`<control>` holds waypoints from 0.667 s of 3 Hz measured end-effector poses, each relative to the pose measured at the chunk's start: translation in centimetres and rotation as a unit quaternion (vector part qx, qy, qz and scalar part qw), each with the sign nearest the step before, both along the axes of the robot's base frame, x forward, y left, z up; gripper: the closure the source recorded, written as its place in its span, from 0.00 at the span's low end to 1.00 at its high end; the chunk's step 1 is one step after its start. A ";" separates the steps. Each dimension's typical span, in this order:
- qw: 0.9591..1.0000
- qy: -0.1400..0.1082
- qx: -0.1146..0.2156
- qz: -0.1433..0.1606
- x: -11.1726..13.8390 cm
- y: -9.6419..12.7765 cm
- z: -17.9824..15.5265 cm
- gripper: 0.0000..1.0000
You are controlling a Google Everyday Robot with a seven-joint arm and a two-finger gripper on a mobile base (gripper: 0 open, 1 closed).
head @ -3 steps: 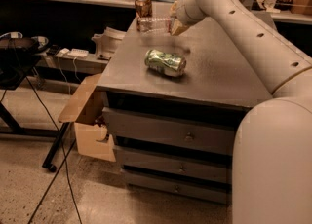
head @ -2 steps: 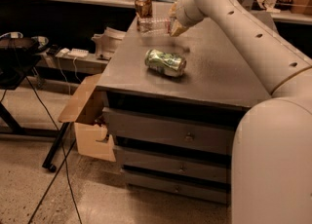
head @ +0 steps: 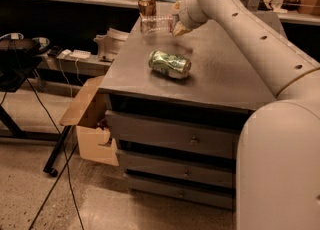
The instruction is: Move water bottle near orange can
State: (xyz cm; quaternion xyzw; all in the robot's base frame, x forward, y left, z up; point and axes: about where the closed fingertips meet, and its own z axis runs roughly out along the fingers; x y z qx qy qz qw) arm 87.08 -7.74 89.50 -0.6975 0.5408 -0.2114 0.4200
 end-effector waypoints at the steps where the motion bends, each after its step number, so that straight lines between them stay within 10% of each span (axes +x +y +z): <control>1: 1.000 0.002 0.000 0.001 0.0 0.2 -0.3 0.00; 2: 1.000 0.002 0.000 0.001 0.0 0.2 -0.3 0.00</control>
Offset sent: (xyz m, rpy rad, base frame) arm 0.0004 0.0017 -0.0027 -0.0003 0.0034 0.0022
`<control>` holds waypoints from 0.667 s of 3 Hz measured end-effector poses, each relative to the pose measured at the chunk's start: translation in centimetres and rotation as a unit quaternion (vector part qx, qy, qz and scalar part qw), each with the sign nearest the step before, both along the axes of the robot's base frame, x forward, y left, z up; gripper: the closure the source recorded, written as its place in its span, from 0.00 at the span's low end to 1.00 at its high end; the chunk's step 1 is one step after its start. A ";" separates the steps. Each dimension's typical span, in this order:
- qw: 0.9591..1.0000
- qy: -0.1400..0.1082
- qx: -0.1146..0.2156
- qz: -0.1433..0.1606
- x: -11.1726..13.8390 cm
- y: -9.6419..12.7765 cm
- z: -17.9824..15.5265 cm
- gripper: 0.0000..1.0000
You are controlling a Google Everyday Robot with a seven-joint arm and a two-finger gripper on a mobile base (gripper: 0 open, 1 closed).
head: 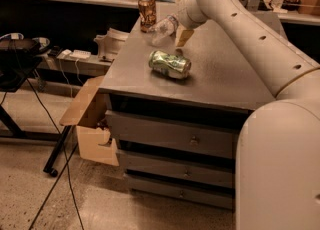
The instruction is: Move water bottle near orange can
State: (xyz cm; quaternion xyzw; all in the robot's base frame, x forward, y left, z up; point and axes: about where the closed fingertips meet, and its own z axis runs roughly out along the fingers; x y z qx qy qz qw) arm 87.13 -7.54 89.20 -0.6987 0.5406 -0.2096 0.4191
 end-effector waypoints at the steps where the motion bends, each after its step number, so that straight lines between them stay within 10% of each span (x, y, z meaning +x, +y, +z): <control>1: 1.000 0.013 0.023 0.003 -0.1 -0.7 0.4 0.00; 2: 0.998 0.003 0.060 -0.014 -0.4 -3.5 2.3 0.17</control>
Offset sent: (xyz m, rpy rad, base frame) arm -0.0067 -0.0875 0.0604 0.2218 -0.0471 -0.0888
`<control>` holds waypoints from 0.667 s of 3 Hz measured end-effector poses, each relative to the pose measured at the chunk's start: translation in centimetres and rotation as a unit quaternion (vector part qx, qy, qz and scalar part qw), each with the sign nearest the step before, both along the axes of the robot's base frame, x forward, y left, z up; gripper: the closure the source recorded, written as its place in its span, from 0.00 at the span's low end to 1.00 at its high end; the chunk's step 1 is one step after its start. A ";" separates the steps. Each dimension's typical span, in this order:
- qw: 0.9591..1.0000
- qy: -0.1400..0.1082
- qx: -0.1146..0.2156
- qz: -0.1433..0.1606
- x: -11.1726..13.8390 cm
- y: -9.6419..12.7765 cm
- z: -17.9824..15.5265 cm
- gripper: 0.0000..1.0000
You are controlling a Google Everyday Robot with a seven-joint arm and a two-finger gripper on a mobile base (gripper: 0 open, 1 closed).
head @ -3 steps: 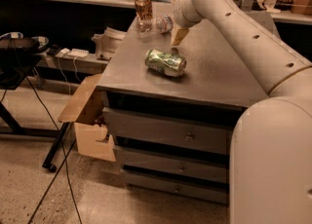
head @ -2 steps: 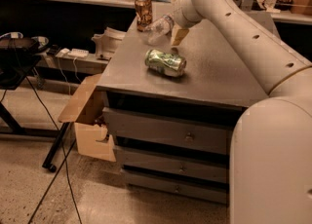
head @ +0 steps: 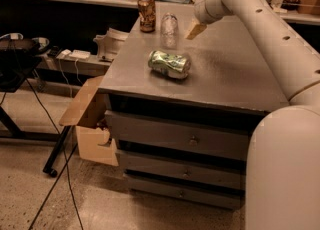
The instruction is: Move water bottle near orange can
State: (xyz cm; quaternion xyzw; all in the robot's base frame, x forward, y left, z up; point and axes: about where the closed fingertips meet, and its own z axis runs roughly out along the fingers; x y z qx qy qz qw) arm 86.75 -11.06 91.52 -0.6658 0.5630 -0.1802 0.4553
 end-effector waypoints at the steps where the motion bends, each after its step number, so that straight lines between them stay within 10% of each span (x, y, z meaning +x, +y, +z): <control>1: 0.999 -0.010 0.028 -0.026 0.1 -3.0 1.3 0.41; 2: 0.997 -0.014 0.042 -0.059 0.3 -6.3 1.6 0.64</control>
Offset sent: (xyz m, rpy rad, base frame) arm 0.0018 -0.1131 0.0260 0.1195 -0.0458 -0.2146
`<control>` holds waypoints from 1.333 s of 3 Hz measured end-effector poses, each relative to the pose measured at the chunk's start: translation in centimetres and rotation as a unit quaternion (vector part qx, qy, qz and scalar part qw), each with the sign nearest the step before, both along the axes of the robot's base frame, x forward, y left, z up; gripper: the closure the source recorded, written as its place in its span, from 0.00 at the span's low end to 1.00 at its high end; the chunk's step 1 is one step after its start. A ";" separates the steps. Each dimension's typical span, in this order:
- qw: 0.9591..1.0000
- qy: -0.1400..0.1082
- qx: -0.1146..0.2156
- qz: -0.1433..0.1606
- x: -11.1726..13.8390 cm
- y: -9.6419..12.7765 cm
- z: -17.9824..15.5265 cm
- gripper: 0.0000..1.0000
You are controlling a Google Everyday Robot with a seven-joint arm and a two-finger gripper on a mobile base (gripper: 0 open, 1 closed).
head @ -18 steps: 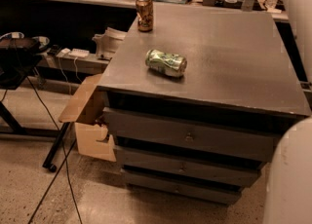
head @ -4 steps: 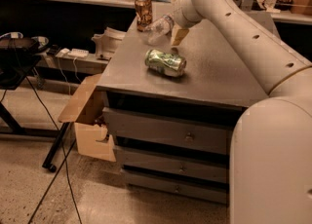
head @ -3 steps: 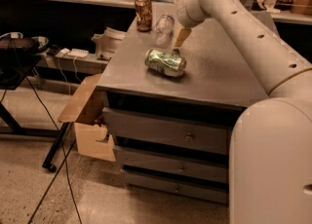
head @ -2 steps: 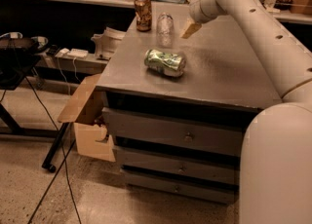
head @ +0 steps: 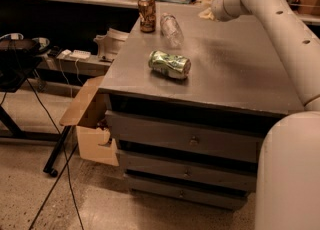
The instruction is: Move water bottle near orange can
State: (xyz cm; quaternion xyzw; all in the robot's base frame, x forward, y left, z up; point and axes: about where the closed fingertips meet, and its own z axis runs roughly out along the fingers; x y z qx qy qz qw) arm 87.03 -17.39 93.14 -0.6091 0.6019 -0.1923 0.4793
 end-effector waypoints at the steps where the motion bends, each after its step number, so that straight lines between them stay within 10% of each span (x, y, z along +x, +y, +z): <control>1: 0.999 -0.001 0.015 -0.041 0.0 -3.7 -0.1 0.87; 2: 0.999 0.002 0.016 -0.040 0.1 -3.5 -0.4 0.86; 4: 0.999 0.005 0.016 -0.037 0.2 -3.0 -1.0 0.39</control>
Offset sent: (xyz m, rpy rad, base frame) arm -0.0003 -0.0340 -0.0009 0.0265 -0.0014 -0.0741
